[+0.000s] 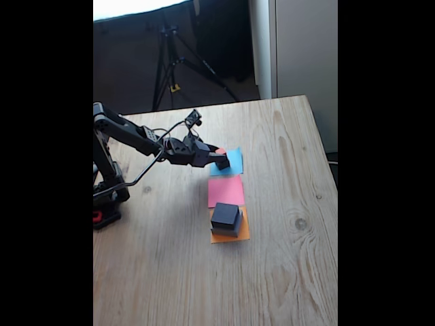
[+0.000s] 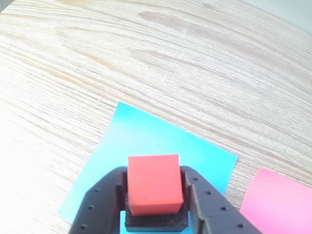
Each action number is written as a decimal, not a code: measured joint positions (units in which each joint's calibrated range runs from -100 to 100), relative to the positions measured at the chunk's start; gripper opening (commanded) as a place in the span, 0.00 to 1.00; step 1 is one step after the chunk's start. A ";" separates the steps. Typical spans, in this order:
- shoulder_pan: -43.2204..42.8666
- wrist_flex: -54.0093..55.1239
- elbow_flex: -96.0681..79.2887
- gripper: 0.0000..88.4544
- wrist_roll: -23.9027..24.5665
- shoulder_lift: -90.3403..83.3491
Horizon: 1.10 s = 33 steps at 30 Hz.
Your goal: Tower of hanoi
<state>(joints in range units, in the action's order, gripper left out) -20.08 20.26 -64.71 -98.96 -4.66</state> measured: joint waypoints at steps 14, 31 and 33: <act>0.00 2.64 -1.65 0.18 0.00 0.34; 1.65 7.29 -3.48 0.28 1.04 0.26; 1.65 7.13 -3.48 0.28 2.26 -0.86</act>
<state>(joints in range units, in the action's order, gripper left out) -18.43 27.38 -68.19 -96.70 -5.52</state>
